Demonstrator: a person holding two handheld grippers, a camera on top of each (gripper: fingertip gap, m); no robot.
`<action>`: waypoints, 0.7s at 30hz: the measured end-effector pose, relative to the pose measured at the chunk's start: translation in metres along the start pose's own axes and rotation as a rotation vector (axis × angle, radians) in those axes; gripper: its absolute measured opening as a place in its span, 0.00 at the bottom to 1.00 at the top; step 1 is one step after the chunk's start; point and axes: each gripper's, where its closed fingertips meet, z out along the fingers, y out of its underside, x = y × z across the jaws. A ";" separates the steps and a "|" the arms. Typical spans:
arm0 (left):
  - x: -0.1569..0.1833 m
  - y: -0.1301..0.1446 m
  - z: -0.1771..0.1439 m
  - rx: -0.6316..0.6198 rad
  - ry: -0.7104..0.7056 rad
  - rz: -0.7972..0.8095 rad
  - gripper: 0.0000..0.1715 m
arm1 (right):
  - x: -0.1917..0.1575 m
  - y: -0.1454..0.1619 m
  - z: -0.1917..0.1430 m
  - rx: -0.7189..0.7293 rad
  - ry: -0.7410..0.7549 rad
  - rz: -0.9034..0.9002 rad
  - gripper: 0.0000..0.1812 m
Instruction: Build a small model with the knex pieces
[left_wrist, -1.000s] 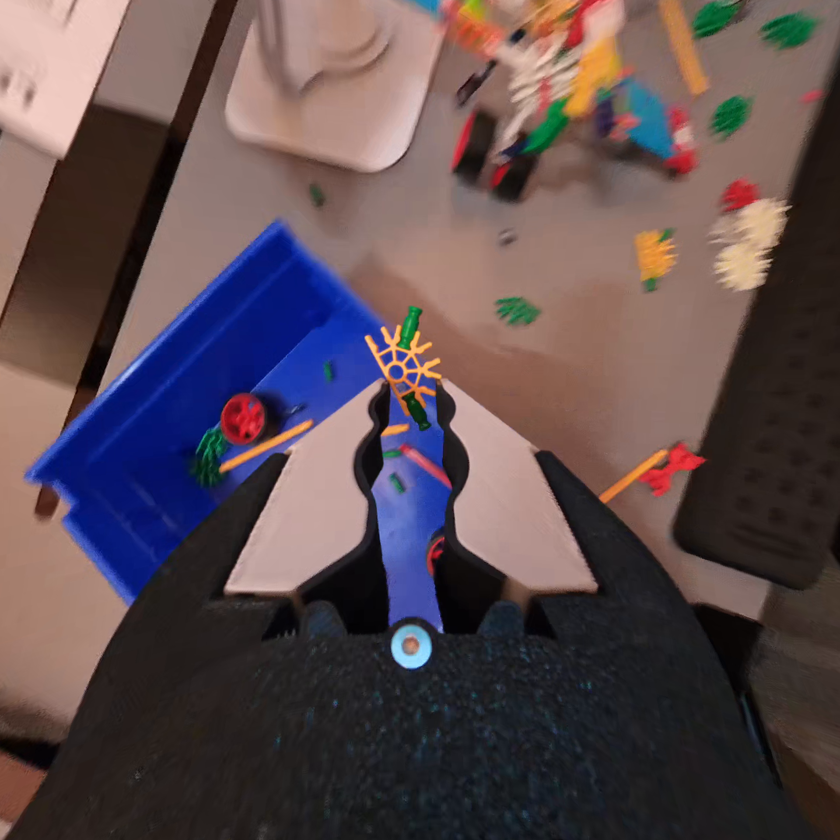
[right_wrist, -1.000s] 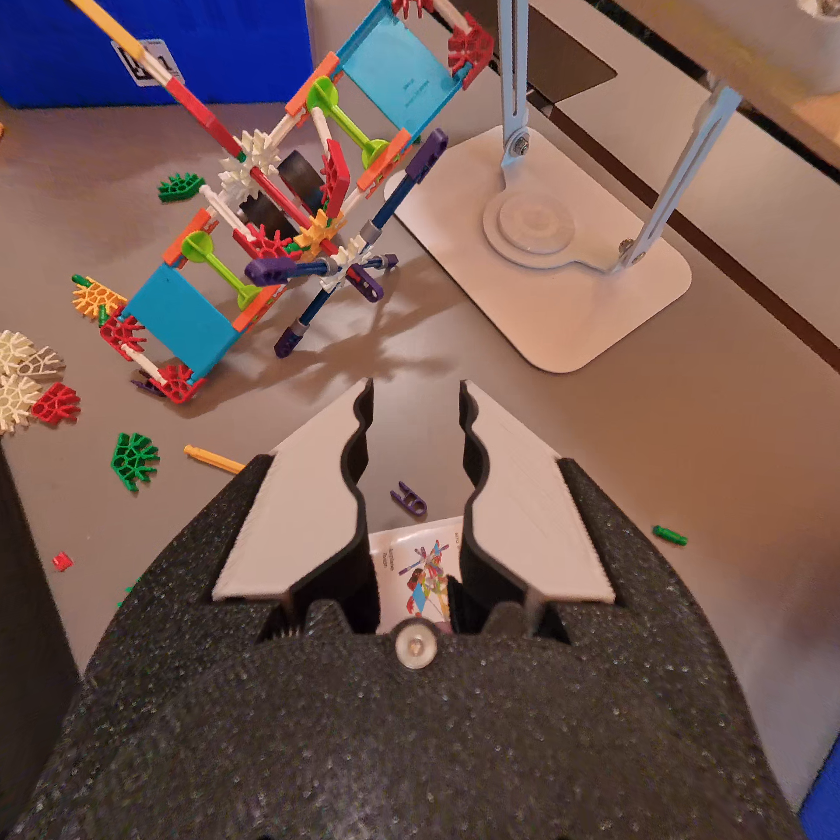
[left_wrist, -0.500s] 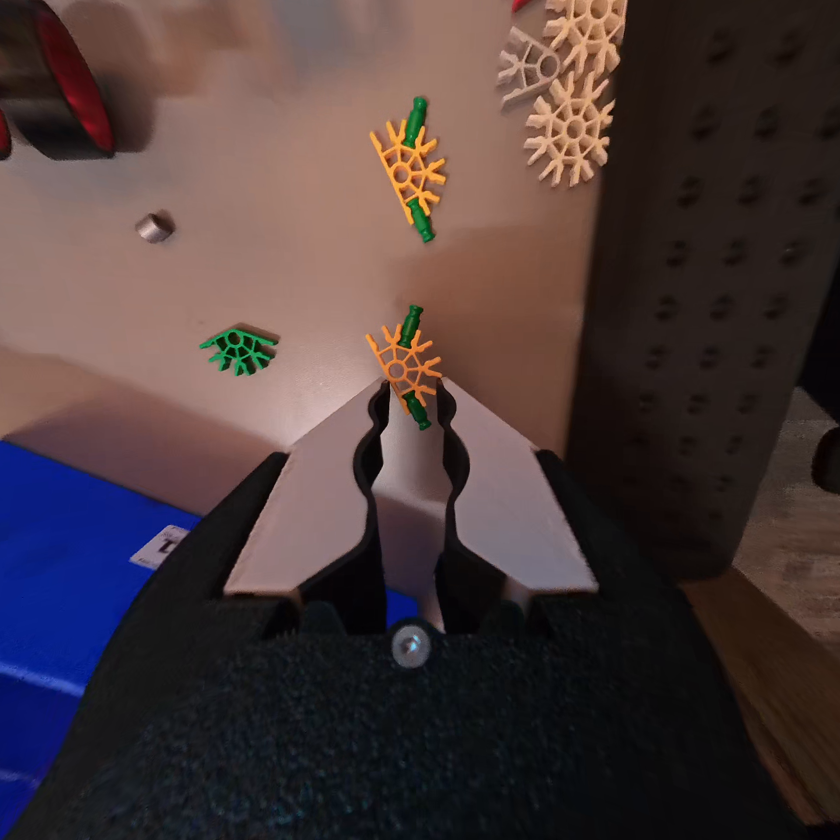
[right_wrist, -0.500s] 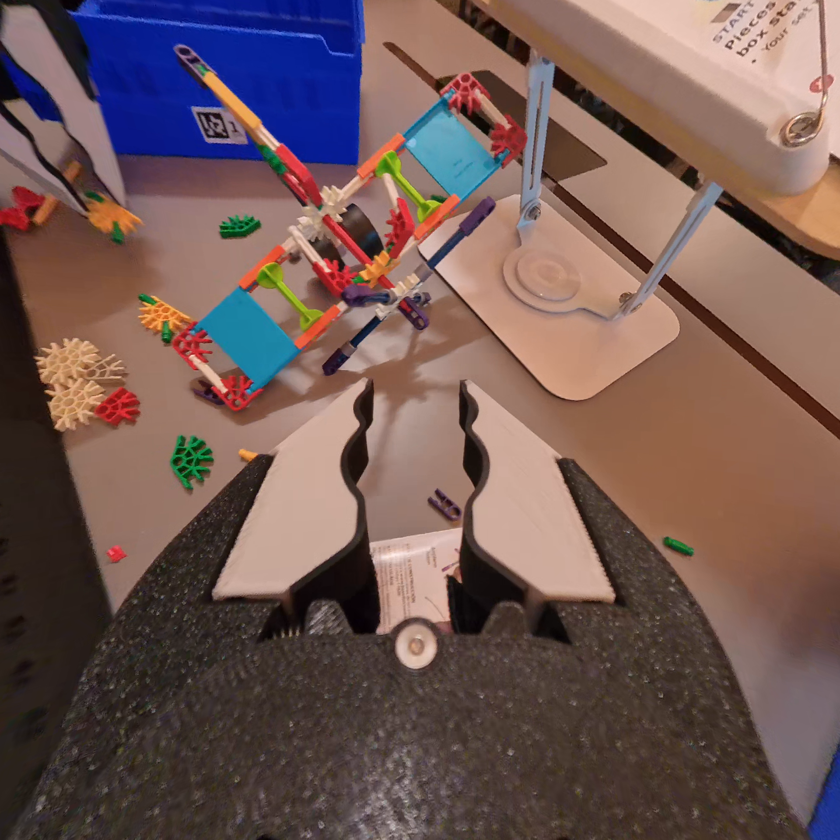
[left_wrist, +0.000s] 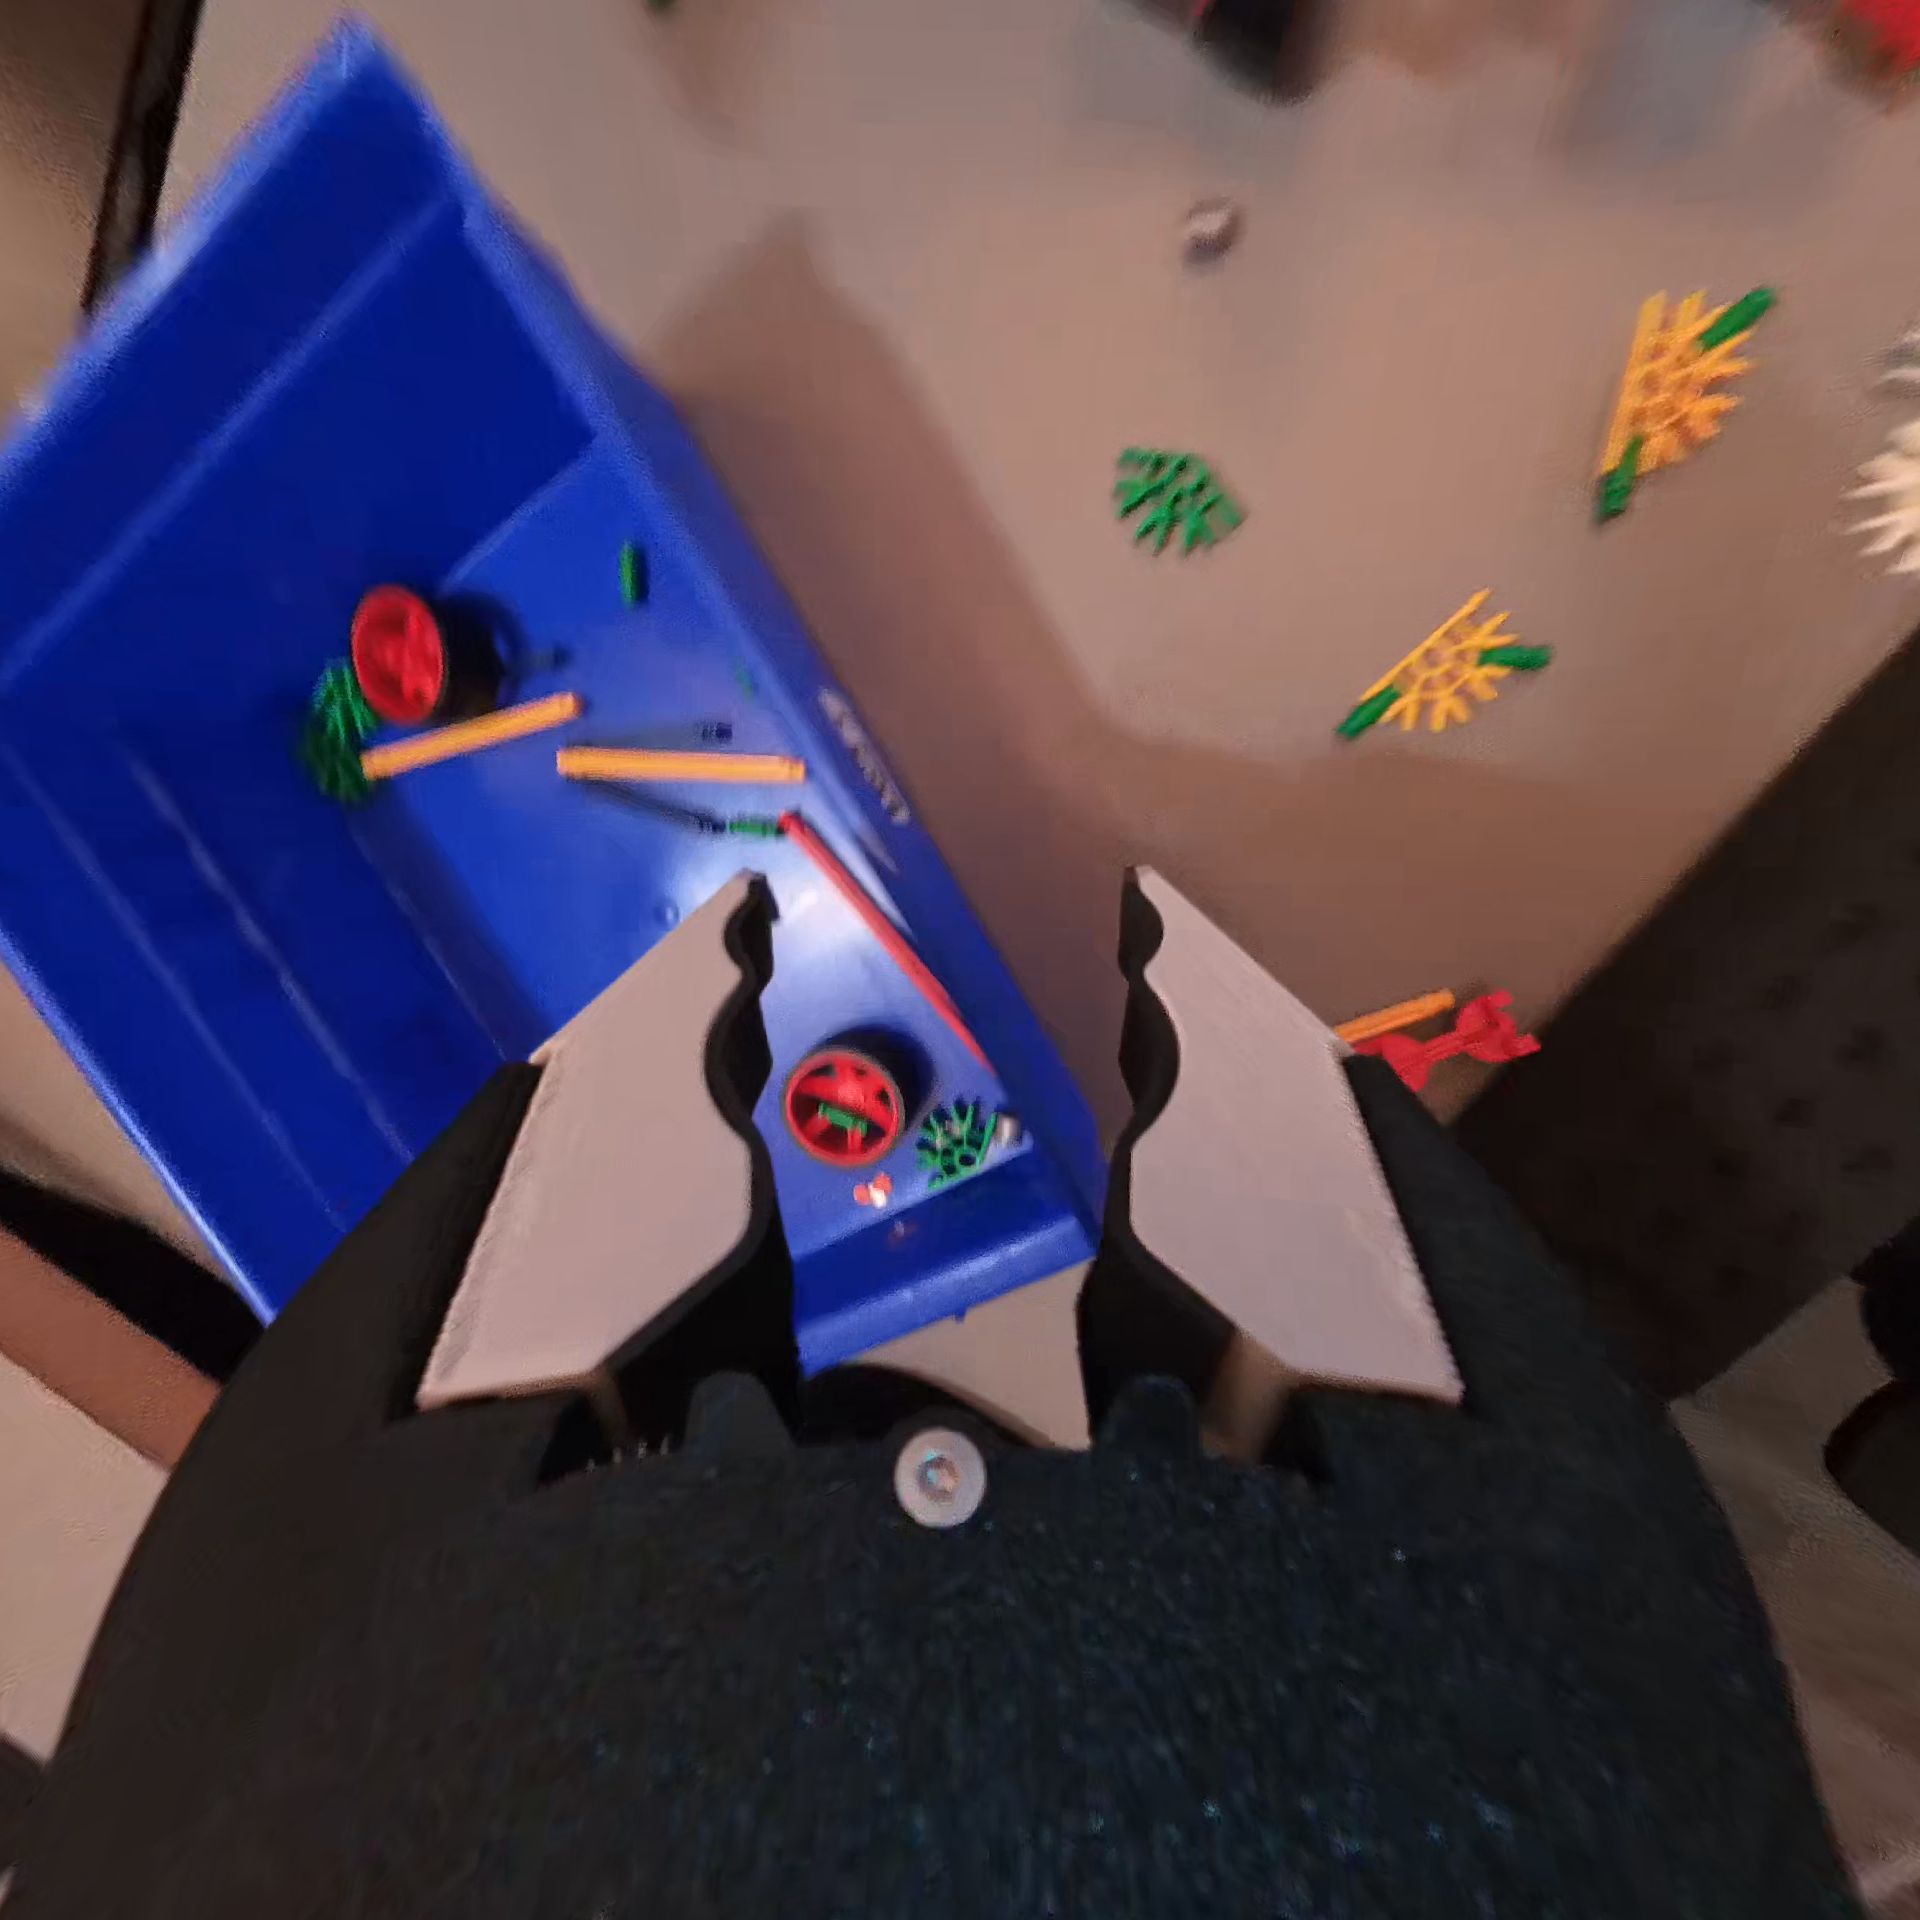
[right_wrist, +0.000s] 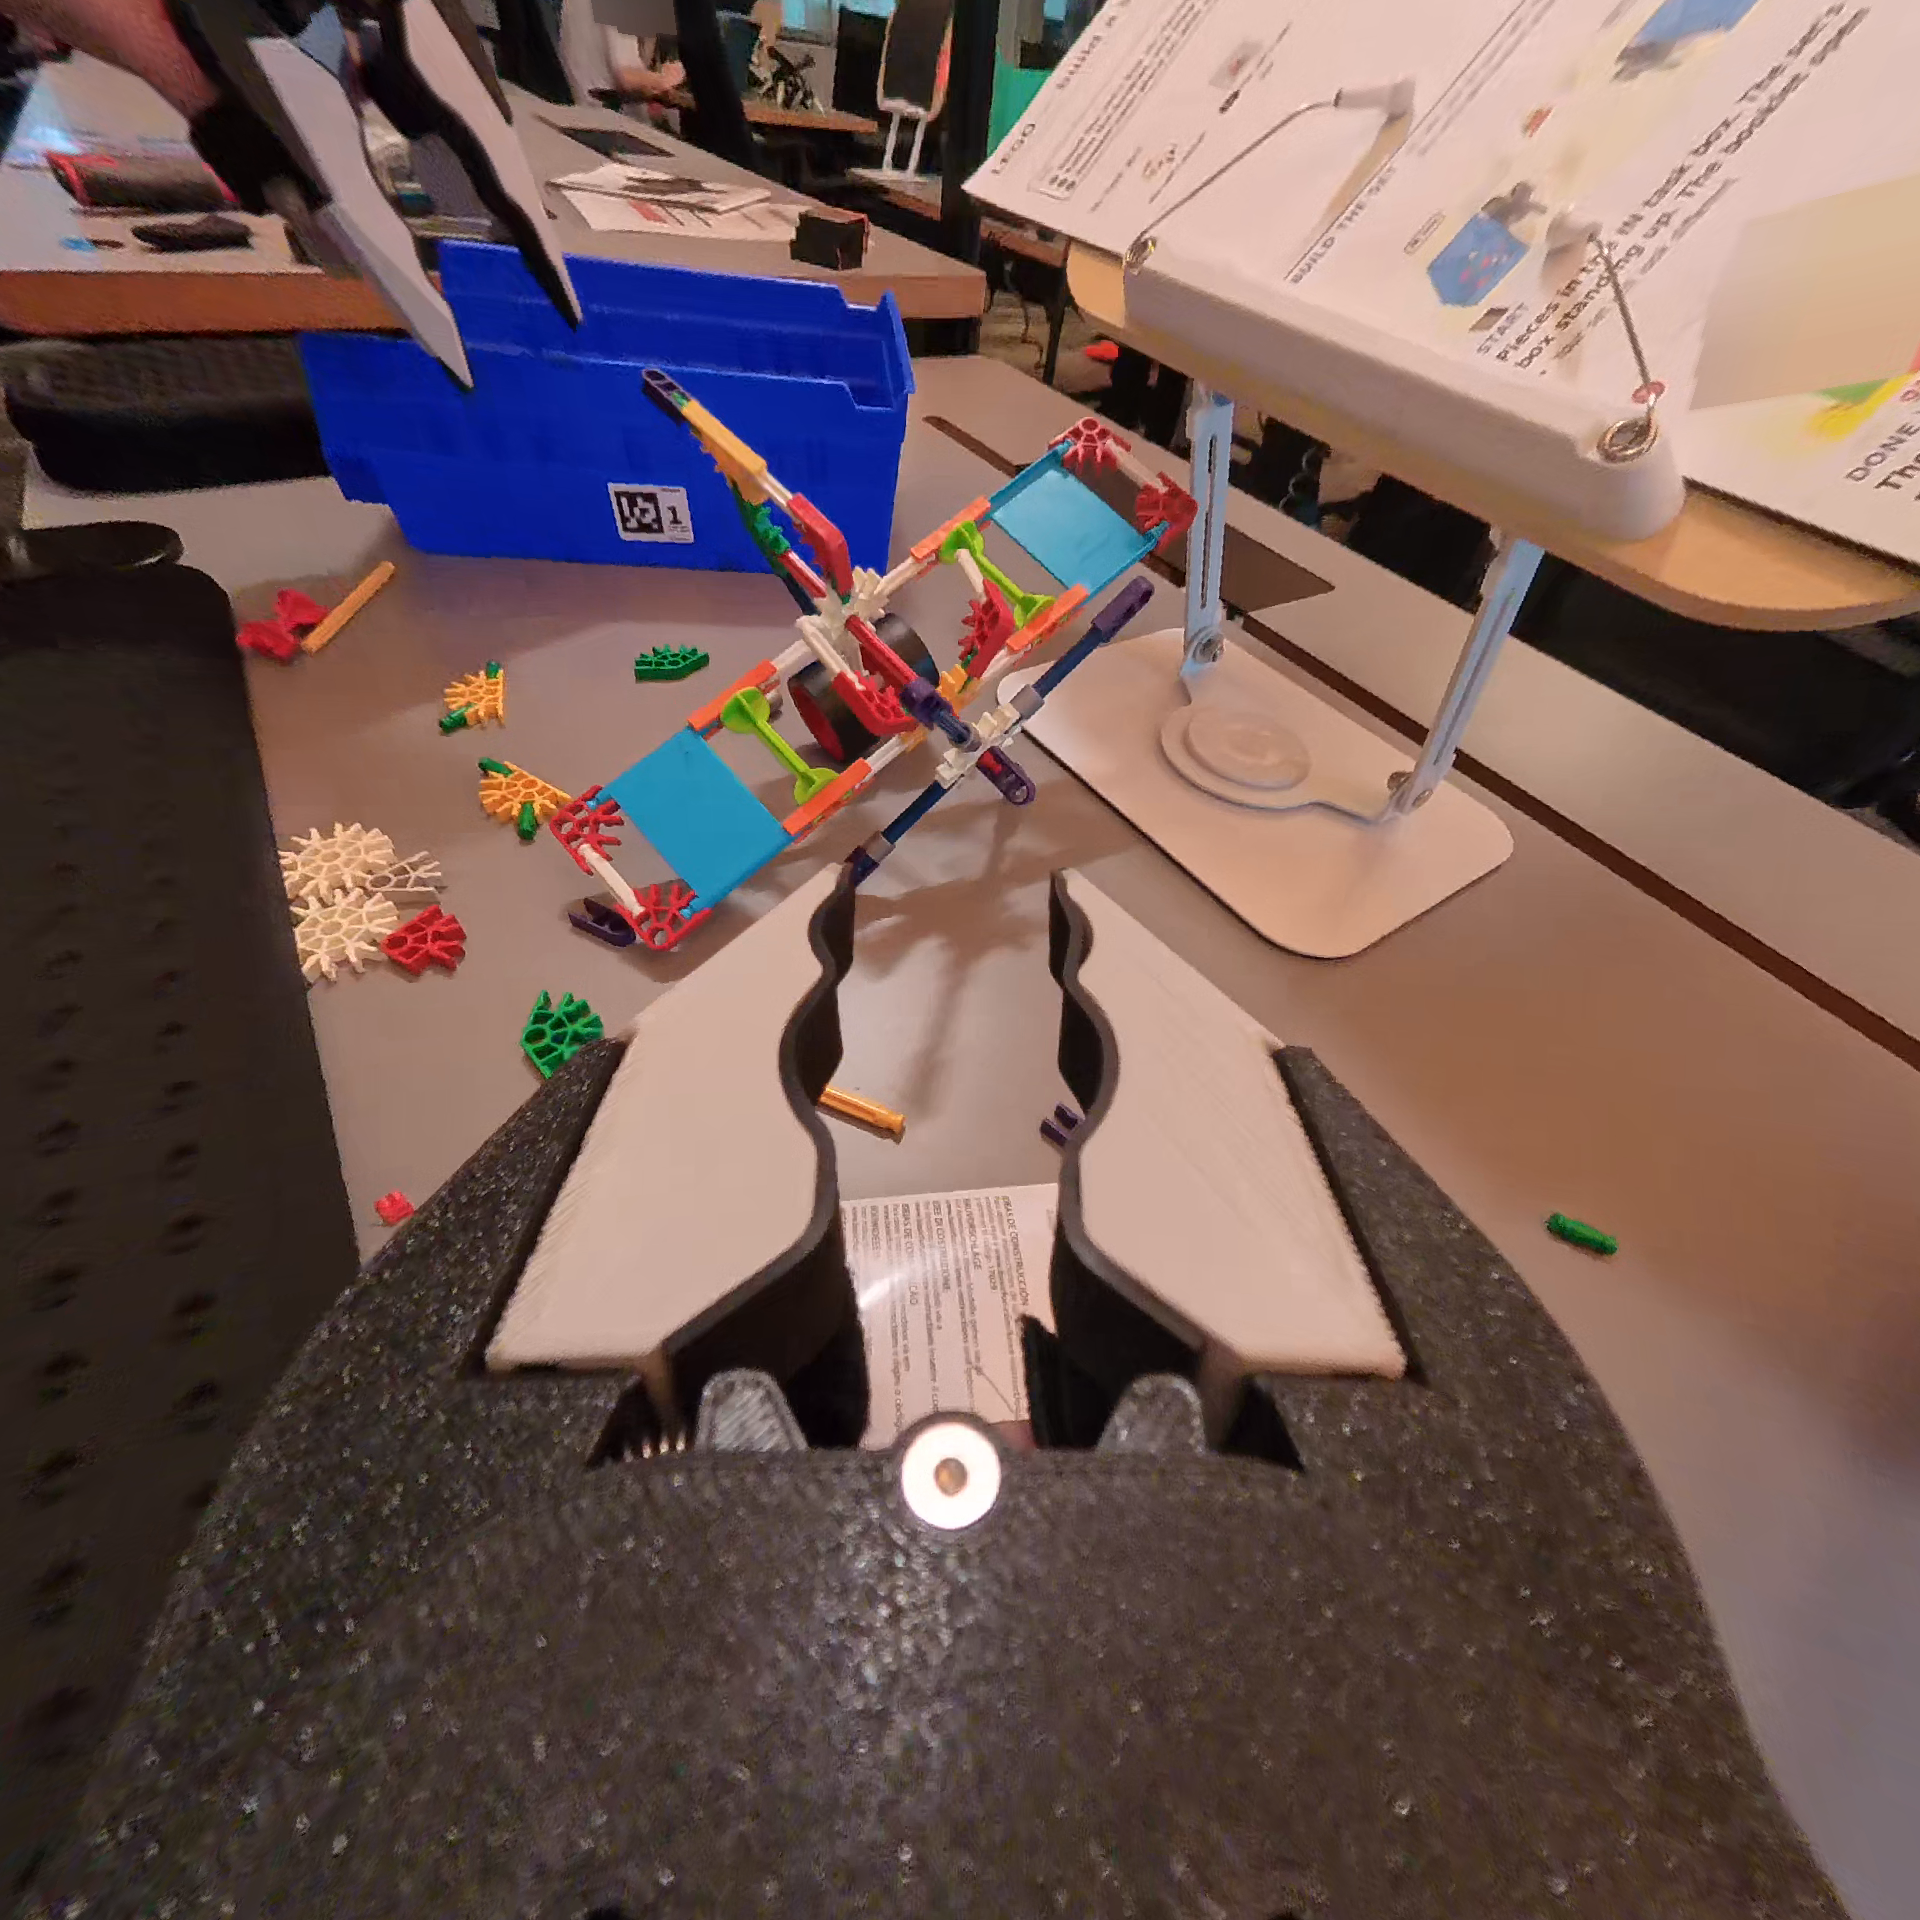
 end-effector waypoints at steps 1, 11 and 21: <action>-0.001 0.012 0.002 -0.029 0.020 -0.050 0.41 | 0.000 0.000 -0.001 0.007 0.003 -0.008 0.21; 0.037 0.055 0.037 -0.014 0.162 -0.409 0.26 | -0.019 0.003 0.006 0.020 -0.069 -0.075 0.21; 0.078 0.002 0.042 0.248 0.246 -0.645 0.31 | -0.021 0.006 0.003 0.023 -0.057 -0.119 0.21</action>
